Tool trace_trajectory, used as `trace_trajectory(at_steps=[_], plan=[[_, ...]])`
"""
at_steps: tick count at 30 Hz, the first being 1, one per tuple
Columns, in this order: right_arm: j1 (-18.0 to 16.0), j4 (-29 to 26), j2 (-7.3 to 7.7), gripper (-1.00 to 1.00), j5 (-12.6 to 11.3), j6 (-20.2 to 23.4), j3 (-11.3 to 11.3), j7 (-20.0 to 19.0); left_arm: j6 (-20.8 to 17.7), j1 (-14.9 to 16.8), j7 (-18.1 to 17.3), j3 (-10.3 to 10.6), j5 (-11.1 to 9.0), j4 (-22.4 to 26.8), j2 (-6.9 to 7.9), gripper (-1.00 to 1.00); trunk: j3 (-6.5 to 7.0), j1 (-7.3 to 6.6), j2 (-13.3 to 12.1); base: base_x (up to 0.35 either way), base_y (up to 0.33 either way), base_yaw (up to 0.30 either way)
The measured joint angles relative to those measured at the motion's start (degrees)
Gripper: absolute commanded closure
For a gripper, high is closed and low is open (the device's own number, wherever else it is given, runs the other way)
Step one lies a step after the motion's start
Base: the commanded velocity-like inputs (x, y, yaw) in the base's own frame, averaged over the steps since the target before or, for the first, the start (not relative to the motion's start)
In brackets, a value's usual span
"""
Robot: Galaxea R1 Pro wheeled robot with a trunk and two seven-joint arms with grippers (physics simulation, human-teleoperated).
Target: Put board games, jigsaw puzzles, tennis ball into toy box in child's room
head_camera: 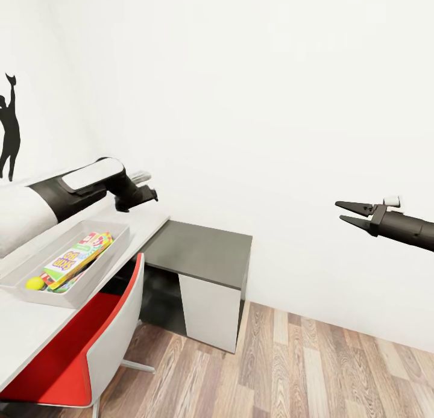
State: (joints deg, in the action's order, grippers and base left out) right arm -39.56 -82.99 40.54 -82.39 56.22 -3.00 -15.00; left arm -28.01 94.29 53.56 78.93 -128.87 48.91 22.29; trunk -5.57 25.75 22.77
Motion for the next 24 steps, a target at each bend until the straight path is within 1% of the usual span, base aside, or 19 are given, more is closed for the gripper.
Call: trace_trajectory(at_steps=[1,2,4,6,7,9,11,14,15,18,19,24], plan=[[0.0,0.0,-0.01,-1.0,0.0,0.0,0.0,0.0,0.0,-0.7,-1.6,2.3,0.0,-1.9,0.19,-1.0,0.0,0.0,0.0,0.0,0.0,0.0],[0.0,0.0,-0.01,-1.0,0.0,0.0,0.0,0.0,0.0,-0.7,-1.6,2.4,0.0,-2.0,0.19,-1.0,0.01,0.0,0.0,0.0,0.0,0.0],[0.0,0.0,0.0,-1.0,0.1,0.0,0.0,0.0,-0.1,-1.9,-5.7,6.6,0.0,-4.7,0.82,-1.0,0.0,0.0,0.0,0.0,0.0,0.0],[0.0,0.0,-0.01,-1.0,0.1,0.0,0.0,0.0,-0.1,-2.7,-10.5,10.1,0.1,-6.4,1.65,-1.0,0.01,0.0,0.0,0.0,0.0,0.0],[0.0,0.0,-0.01,-1.0,0.1,0.0,0.0,0.0,-0.1,-2.7,-10.6,10.1,0.0,-6.4,1.66,-1.0,0.01,0.0,0.0,0.0,0.0,0.0],[0.0,0.0,-0.02,-1.0,0.1,0.0,0.0,0.1,-0.1,-3.2,-14.4,12.8,0.1,-6.9,2.31,-1.0,0.01,0.0,0.0,0.0,0.0,0.0],[0.0,0.0,-0.02,-1.0,0.0,0.0,0.0,0.1,-0.1,-3.6,-16.9,14.6,0.2,-6.5,2.74,-1.0,0.01,-0.01,0.0,0.0,0.0,0.0],[0.0,0.0,-0.06,-1.0,0.0,-0.1,0.1,0.1,-0.1,-3.9,-19.1,16.2,0.4,-4.3,3.14,-1.0,0.01,-0.01,0.0,0.0,0.0,0.0],[0.0,0.0,-0.06,-1.0,0.0,-0.1,0.1,0.1,-0.1,-3.9,-19.1,16.2,0.4,-4.2,3.14,-1.0,0.01,-0.01,0.0,0.0,0.0,0.0],[0.0,0.0,-0.15,-1.0,-0.1,-0.1,0.1,0.1,0.3,-4.0,-20.2,17.0,0.5,-1.6,3.37,-1.0,0.01,-0.01,0.0,0.0,0.0,0.0],[0.0,0.0,-0.15,-1.0,-0.1,-0.1,0.1,0.1,0.3,-4.0,-20.2,17.0,0.6,-1.6,3.37,-1.0,0.01,-0.01,0.0,0.0,0.0,0.0],[0.0,0.0,-0.29,-1.0,-0.1,-0.1,0.1,0.1,2.1,-4.1,-20.8,17.4,0.7,0.5,3.51,-1.0,0.01,-0.01,0.0,0.0,0.0,0.0]])
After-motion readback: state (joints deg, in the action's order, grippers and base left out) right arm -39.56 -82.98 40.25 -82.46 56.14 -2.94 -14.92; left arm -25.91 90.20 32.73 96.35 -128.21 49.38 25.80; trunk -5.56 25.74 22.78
